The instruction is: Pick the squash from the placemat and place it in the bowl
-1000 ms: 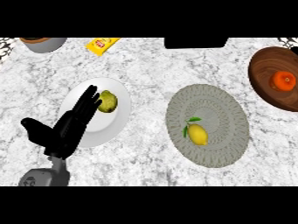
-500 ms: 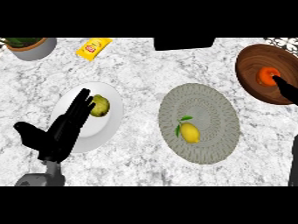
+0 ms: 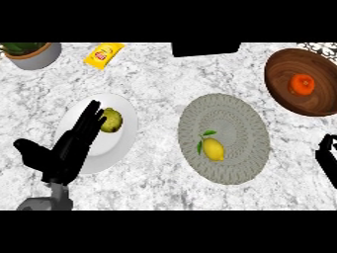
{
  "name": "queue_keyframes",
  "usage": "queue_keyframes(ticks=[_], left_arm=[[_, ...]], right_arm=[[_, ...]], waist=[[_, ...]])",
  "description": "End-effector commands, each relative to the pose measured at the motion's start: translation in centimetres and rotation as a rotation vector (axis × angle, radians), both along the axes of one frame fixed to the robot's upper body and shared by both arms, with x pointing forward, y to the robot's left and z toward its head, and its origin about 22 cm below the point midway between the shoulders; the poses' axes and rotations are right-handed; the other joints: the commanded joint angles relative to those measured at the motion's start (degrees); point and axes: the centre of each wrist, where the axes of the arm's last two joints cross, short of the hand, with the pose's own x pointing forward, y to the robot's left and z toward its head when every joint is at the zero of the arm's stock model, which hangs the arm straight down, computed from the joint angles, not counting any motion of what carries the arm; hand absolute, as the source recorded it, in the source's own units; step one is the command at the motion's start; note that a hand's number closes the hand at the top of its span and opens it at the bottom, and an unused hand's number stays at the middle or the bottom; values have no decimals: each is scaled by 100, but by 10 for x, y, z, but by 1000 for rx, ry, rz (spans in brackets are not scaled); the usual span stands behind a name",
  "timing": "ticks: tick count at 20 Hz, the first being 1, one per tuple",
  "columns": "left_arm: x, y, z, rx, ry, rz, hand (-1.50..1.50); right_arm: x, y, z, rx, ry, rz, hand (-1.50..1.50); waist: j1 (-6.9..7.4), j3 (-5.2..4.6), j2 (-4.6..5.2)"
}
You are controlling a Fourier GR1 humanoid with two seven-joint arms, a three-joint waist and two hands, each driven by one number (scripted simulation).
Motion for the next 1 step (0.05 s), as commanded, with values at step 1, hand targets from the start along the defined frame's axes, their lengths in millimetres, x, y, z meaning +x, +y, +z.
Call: queue_keyframes(ticks=[1], left_arm=[[-2,5,6,5,-13,0,0]], right_arm=[[-51,22,-35,54,126,64,150]], waist=[[63,29,10]])
